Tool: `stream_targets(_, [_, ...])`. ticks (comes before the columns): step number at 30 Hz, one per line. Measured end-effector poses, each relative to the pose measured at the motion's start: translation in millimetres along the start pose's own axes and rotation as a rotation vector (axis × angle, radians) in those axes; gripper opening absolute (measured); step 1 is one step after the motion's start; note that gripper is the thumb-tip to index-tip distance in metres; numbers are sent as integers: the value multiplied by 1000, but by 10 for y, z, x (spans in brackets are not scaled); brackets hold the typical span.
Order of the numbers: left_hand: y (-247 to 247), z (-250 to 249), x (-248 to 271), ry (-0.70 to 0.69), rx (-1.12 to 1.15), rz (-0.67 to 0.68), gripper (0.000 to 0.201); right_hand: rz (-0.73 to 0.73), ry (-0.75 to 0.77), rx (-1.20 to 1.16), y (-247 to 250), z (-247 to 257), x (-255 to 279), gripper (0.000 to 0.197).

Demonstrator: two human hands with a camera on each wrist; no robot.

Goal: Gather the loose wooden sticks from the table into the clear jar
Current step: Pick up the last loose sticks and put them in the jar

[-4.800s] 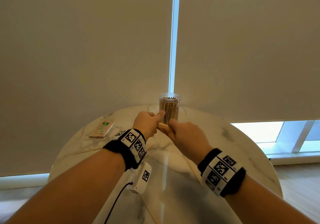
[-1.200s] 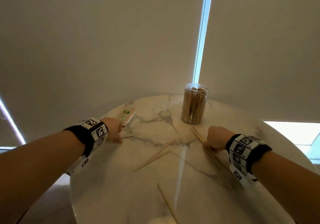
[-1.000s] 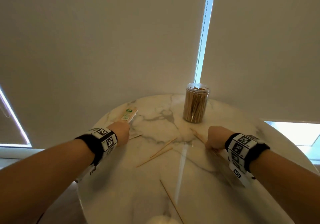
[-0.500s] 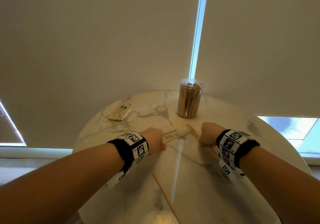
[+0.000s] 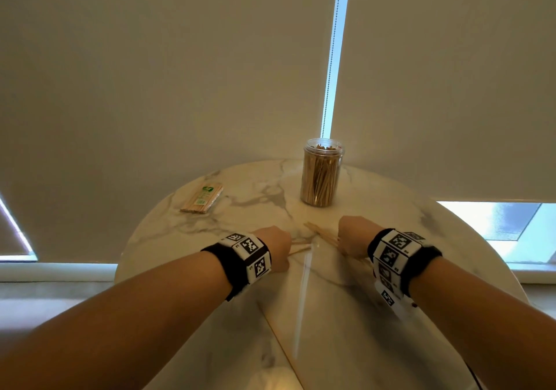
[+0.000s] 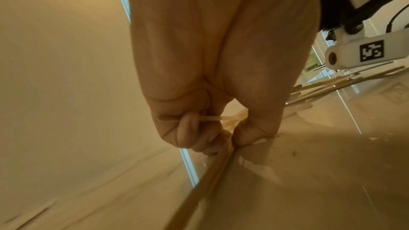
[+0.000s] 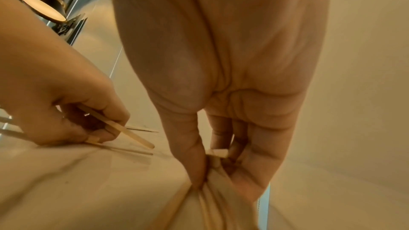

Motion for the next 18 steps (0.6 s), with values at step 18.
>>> stream_targets(18, [76,406,27,212,748,-180,26,-176,104,-533,573,-80,112,9])
Point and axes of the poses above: each hand's wrist, its own x-axis away from the middle knuckle, its own y-axis out of the back of the hand, z = x × y, the point moved 7 cm from there along -x, towards the middle knuckle, and after that the axes turned 15 degrees about -x, right-handed, at the moved point
